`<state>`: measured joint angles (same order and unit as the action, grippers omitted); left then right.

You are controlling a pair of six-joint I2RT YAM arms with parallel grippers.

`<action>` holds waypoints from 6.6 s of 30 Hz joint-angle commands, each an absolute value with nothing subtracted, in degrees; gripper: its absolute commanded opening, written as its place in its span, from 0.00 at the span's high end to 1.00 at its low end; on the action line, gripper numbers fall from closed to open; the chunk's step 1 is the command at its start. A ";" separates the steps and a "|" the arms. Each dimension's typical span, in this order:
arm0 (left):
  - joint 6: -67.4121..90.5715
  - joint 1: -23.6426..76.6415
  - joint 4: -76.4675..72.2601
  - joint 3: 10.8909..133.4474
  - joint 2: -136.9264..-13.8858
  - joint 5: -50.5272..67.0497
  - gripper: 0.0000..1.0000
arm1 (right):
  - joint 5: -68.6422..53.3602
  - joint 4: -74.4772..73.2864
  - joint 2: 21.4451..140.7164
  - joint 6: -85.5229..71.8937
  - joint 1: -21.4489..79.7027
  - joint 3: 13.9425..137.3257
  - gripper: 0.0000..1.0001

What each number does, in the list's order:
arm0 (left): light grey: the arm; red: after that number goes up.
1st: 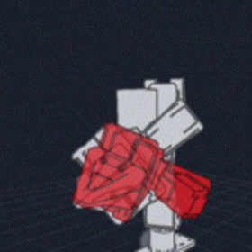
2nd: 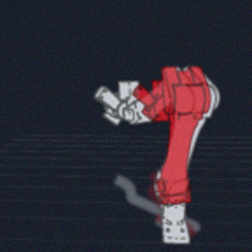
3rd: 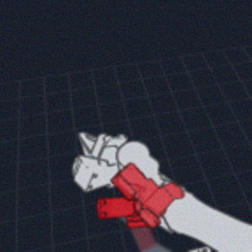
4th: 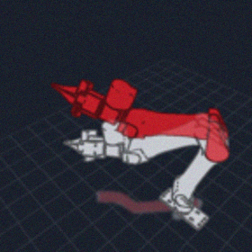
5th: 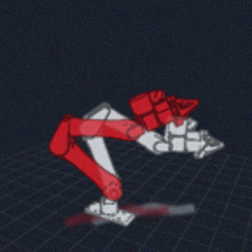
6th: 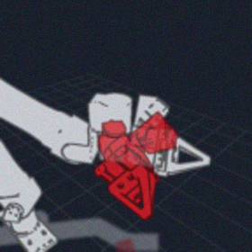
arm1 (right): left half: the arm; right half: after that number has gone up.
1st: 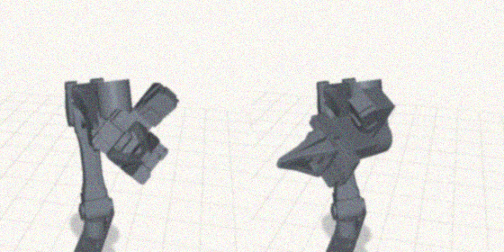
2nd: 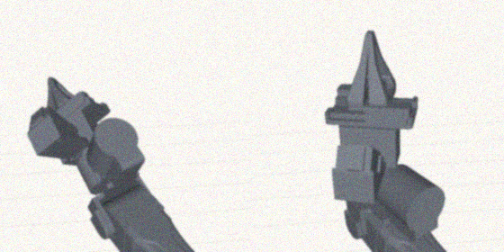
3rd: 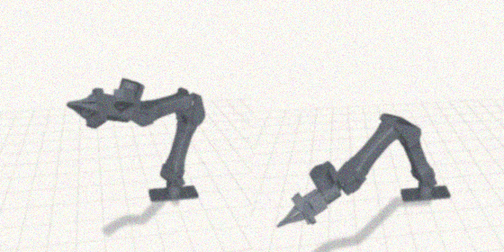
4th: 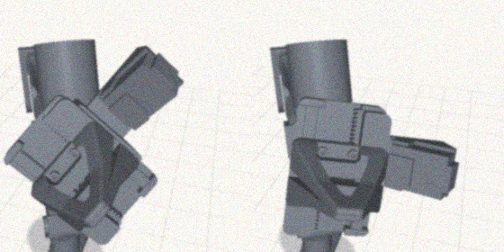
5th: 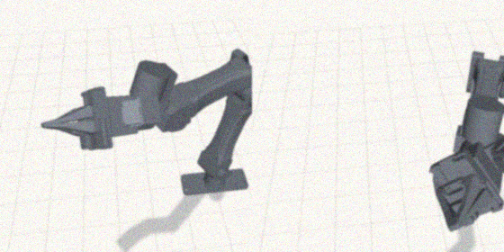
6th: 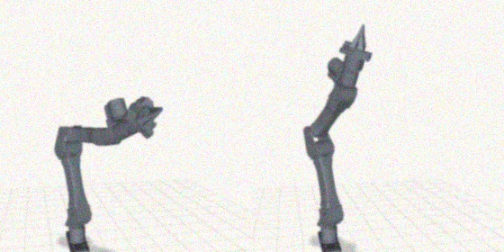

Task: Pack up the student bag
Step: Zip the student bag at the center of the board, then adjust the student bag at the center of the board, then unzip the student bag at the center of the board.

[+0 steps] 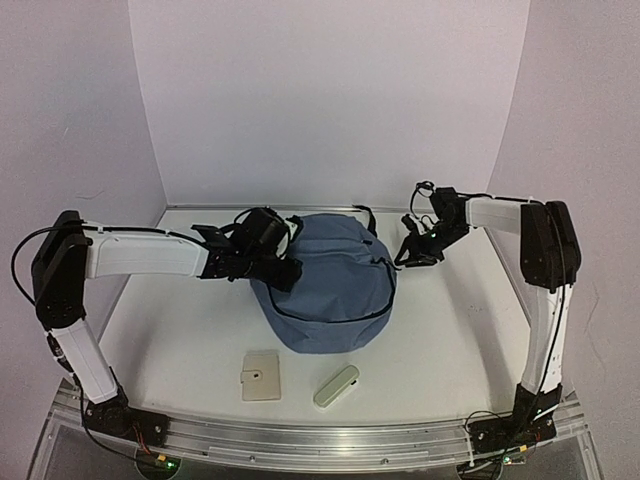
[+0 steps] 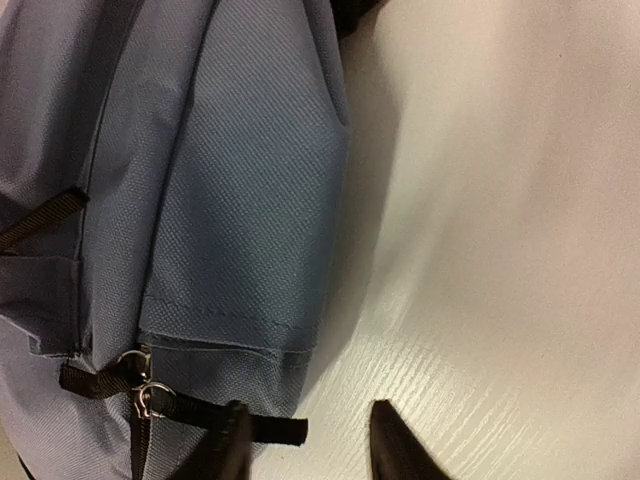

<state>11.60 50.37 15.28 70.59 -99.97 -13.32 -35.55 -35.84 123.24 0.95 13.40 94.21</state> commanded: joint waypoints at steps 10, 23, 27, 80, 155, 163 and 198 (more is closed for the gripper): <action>29.72 44.56 19.25 70.30 -95.74 -2.99 0.21 | -42.58 -36.29 114.28 0.85 13.95 90.23 0.17; 44.98 43.89 5.56 58.61 -95.68 4.98 0.45 | -50.38 -36.20 115.29 2.16 24.36 83.49 0.23; 41.78 38.70 5.17 65.56 -101.90 8.91 0.66 | -50.48 -36.08 114.57 2.41 28.29 84.06 0.24; 41.65 25.69 2.24 70.88 -109.61 22.31 0.71 | -50.85 -34.89 108.45 0.44 18.86 79.32 0.40; 9.54 41.96 -19.46 52.27 -91.68 17.91 0.38 | -20.07 -37.56 109.89 2.32 41.55 98.10 1.00; 2.35 43.47 -19.20 57.25 -97.57 17.76 0.39 | -20.74 -39.55 110.57 2.83 40.92 98.94 1.00; -7.16 48.35 -12.60 54.83 -98.29 4.70 0.99 | -28.35 -45.58 118.84 3.77 30.34 109.87 1.00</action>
<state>-6.58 48.50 -18.89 55.83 -101.82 7.50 -28.28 -45.10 119.20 4.09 32.67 107.55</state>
